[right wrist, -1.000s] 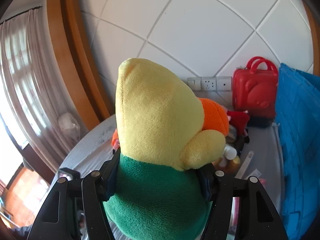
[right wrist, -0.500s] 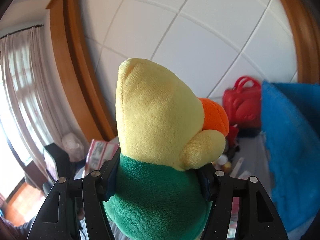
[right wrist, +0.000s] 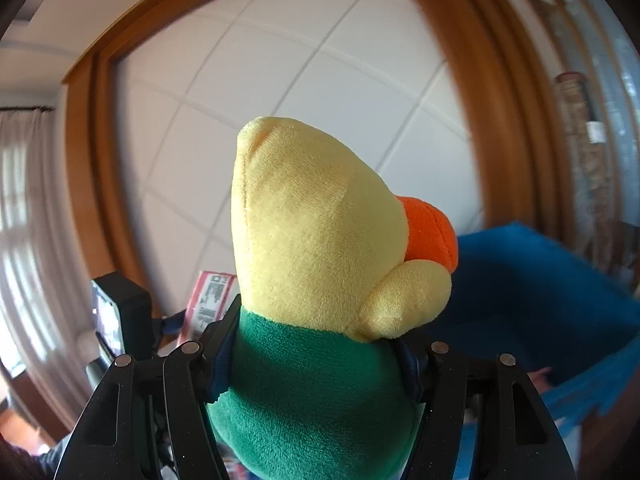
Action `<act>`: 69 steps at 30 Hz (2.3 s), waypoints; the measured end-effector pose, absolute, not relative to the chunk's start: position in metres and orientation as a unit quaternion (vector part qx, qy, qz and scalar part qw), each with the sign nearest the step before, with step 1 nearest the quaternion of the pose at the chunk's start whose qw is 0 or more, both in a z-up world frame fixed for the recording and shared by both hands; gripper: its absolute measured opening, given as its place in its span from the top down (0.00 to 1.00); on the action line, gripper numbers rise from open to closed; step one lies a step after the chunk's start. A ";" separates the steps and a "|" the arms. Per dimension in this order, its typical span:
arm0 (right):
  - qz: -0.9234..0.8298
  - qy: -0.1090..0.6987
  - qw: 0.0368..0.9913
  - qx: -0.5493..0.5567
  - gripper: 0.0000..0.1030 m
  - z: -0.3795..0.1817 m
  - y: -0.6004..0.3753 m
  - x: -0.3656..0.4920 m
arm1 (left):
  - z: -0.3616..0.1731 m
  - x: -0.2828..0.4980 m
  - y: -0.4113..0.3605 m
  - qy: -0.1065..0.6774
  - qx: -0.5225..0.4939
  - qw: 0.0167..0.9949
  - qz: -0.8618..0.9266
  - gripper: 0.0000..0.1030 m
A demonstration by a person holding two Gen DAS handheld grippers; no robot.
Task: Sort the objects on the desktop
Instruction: 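Carry the duck and tissue pack to the blue crate and release them, then return both grippers to the table heap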
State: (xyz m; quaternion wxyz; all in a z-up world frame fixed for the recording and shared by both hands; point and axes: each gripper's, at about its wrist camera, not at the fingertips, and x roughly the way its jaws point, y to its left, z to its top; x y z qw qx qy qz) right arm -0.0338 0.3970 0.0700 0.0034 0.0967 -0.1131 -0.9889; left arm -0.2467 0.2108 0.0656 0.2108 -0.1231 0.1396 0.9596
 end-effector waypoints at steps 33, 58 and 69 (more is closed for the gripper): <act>-0.969 -0.133 -0.152 0.142 0.07 0.052 0.613 -0.079 | 0.098 -0.252 0.425 0.191 -0.107 0.203 0.954 0.02; -0.982 -0.120 -0.042 0.140 0.06 0.030 0.555 -0.060 | 0.083 -0.224 0.262 0.158 -0.108 0.078 0.978 0.02; -0.973 -0.033 0.170 0.150 0.01 0.006 0.405 -0.080 | 0.042 -0.204 0.122 0.126 -0.152 -0.025 0.980 0.02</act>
